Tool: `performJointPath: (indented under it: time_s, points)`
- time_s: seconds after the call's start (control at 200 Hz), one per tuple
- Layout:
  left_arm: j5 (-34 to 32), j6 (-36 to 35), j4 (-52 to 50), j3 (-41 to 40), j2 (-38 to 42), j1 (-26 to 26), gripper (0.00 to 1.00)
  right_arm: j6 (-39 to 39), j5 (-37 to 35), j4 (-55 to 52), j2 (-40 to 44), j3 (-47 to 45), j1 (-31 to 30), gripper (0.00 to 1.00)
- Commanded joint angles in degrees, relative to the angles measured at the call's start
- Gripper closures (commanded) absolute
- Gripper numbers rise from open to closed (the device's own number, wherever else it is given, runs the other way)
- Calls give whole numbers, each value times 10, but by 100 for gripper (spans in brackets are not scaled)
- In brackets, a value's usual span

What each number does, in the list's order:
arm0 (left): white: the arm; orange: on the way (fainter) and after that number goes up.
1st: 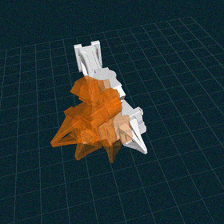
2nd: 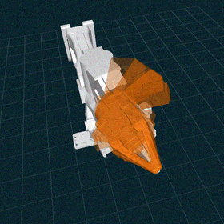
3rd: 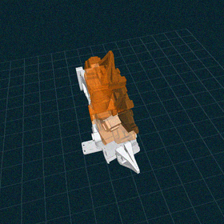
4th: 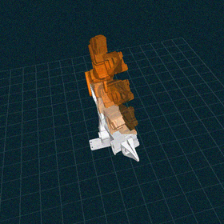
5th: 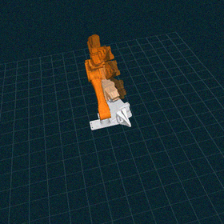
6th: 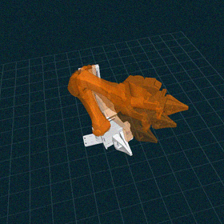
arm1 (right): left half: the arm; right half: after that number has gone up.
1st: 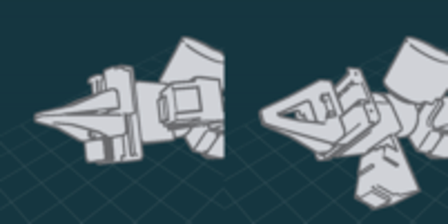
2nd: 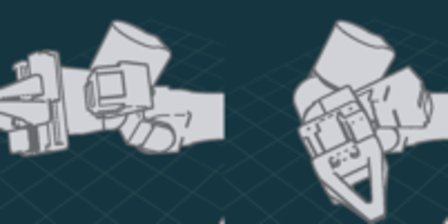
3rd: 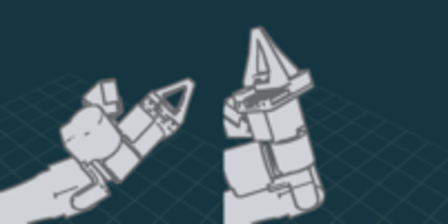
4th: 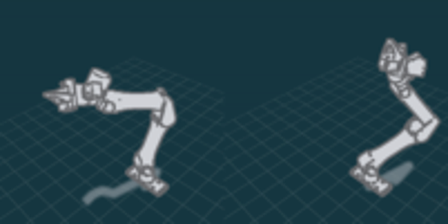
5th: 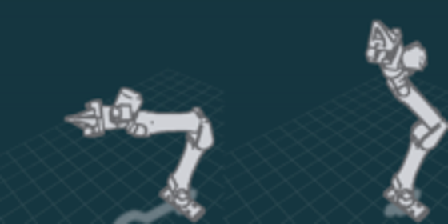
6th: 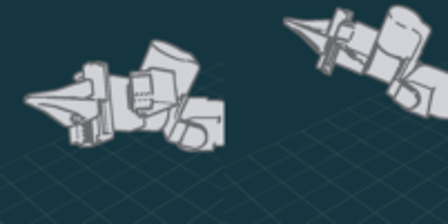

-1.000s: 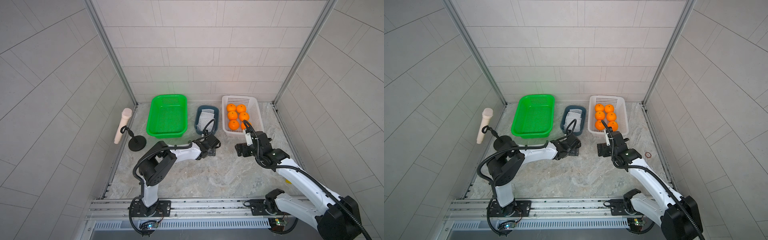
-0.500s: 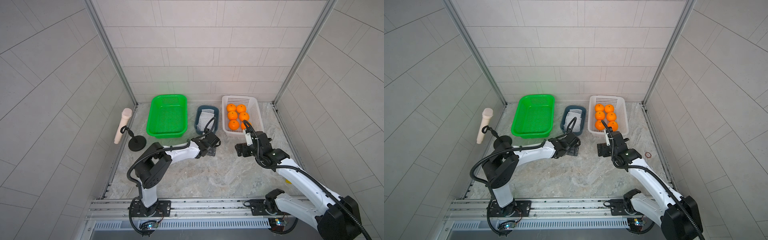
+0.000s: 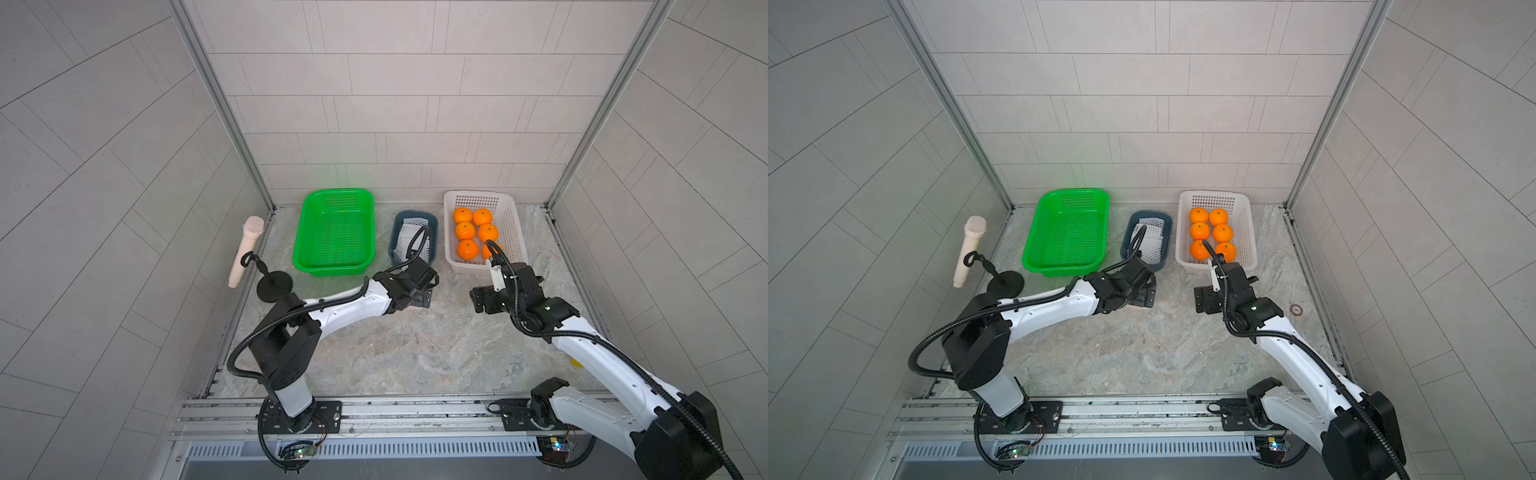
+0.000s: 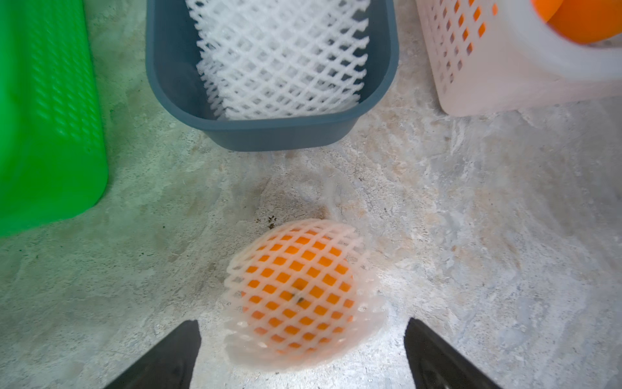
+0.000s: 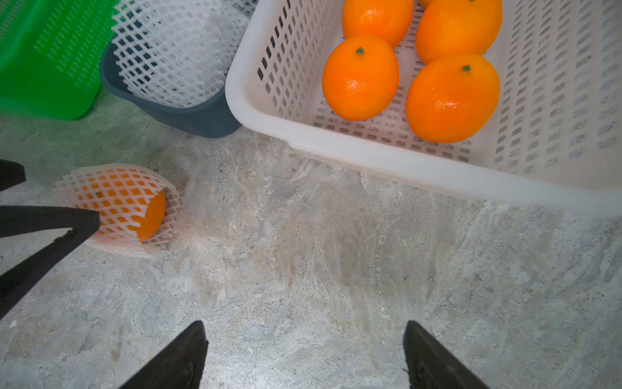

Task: Remove foam nets from oranges
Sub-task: Place the orange at the center of the board, then remove the foam net from the orange.

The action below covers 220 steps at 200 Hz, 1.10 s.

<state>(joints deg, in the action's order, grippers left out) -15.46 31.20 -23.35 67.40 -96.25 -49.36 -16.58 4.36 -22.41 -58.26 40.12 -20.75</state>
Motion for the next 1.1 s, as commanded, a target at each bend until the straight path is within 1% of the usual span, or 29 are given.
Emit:
performJointPath:
  time_s: [0.0, 0.04, 0.08, 0.145, 0.215, 0.25, 0.325, 0.46, 0.645, 0.7, 0.741, 0.836, 0.971, 1.096]
  points:
    - [-2, -8, -12, -12, 37, 11, 0, -9, 15, 13, -5, -6, -3, 8]
    - [7, -11, -13, -18, 44, 17, 1, -15, 24, 21, -9, -8, -4, 8]
    - [26, -13, -10, -26, 53, 25, 5, -20, 36, 31, -12, -12, -5, 8]
    - [81, -9, 15, -52, 68, 50, 9, -26, 52, 47, -18, -18, -9, 8]
    - [141, -2, 53, -83, 81, 77, 11, -31, 52, 56, -29, -20, -18, 8]
    - [159, 1, 72, -98, 85, 88, 12, -33, 49, 57, -35, -18, -23, 8]
    - [178, 6, 95, -117, 87, 99, 12, -36, 48, 61, -44, -16, -29, 9]
    - [223, 7, 112, -127, 70, 119, 12, -43, 49, 74, -54, -15, -43, 9]
    - [327, 22, 232, -169, 43, 142, 12, -49, 51, 81, -72, -14, -49, 9]
    - [338, 26, 248, -171, 29, 143, 13, -50, 52, 83, -75, -14, -52, 9]
    - [342, 27, 251, -169, 20, 143, 15, -50, 52, 84, -76, -13, -53, 9]
    - [344, 30, 255, -167, 6, 145, 24, -50, 51, 83, -77, -11, -54, 10]
    - [340, 31, 256, -170, 8, 149, 39, -50, 51, 82, -78, -9, -54, 9]
    - [340, 29, 254, -176, 15, 152, 49, -51, 53, 88, -86, -8, -55, 10]
